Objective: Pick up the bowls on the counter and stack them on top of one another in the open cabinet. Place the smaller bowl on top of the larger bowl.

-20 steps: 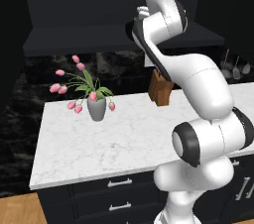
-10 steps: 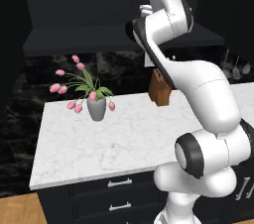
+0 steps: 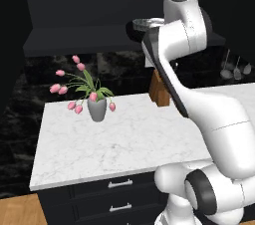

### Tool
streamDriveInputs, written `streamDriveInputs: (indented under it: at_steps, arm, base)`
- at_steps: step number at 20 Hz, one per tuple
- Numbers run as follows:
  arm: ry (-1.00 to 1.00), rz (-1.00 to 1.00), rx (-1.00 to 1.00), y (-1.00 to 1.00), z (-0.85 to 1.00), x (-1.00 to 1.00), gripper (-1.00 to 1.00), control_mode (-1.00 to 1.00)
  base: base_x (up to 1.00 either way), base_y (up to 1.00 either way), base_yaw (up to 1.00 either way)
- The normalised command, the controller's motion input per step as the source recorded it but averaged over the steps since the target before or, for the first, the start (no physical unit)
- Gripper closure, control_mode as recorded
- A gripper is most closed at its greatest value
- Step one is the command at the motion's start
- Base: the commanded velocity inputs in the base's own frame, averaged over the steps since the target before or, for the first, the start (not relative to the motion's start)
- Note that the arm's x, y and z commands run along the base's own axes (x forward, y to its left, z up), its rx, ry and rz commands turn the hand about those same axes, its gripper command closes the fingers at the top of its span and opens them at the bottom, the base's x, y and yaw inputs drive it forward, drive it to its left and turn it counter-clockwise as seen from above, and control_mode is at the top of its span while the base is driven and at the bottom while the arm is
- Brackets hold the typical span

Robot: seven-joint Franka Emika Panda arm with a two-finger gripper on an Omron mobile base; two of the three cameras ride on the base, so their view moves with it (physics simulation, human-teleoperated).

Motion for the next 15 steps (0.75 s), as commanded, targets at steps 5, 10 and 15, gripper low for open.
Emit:
streamDriveInputs:
  at_steps: [5,10,15]
  arm:
    - [0.23,0.16,-0.12,0.02,-0.26,-0.77,-1.00,-1.00]
    - [0.20,0.23,-0.12,0.00,-0.36,-0.84,-1.00,-1.00]
    - [0.25,0.24,-0.11,0.00,-0.28,-0.66,-1.00,-1.00]
  base:
    - [0.00,0.00,0.00]
    - [0.00,0.00,0.00]
    - [0.00,0.00,0.00]
